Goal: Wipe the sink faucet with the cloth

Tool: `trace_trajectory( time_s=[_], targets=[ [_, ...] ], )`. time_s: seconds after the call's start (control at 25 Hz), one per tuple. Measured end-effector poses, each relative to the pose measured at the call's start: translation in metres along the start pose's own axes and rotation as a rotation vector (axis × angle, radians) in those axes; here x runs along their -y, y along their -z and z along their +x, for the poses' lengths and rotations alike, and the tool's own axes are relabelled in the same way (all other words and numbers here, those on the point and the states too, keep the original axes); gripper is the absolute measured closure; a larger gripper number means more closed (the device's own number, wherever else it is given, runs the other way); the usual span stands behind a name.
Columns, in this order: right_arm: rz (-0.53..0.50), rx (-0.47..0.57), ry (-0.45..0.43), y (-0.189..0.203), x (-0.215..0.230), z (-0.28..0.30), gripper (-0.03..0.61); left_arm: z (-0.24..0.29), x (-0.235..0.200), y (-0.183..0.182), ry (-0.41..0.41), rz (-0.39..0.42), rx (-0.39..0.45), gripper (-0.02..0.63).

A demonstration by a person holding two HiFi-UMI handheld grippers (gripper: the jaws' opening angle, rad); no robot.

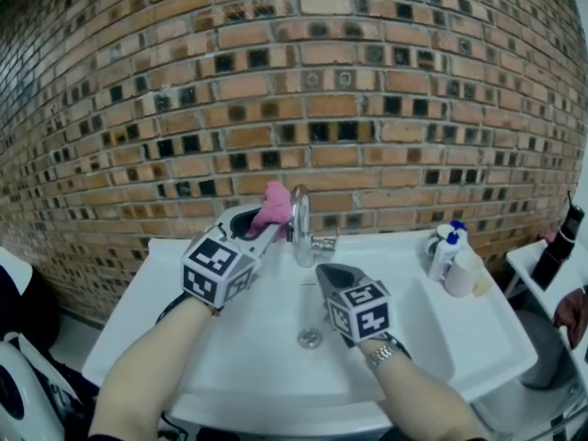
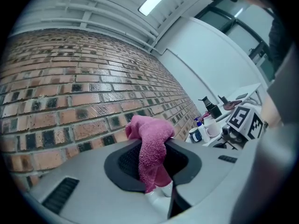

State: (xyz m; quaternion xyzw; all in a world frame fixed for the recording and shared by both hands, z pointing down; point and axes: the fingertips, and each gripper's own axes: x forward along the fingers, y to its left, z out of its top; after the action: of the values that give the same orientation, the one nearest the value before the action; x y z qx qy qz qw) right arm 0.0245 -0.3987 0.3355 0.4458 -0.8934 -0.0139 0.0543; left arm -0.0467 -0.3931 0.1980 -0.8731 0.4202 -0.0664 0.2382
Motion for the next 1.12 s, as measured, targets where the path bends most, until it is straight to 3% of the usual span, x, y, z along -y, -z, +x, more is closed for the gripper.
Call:
trace_trajectory(
  time_s=[0.68,1.12],
  targets=[
    [-0.03,-0.014,0.011,0.004,0.0,-0.001,0.566,-0.017,0.032,0.009,0.004,0.044,-0.013,0.515],
    [-0.035,-0.035,0.079,0.012,0.023,-0.005,0.566,-0.025,0.05,0.021,0.022,0.044,-0.04,0.515]
  ],
)
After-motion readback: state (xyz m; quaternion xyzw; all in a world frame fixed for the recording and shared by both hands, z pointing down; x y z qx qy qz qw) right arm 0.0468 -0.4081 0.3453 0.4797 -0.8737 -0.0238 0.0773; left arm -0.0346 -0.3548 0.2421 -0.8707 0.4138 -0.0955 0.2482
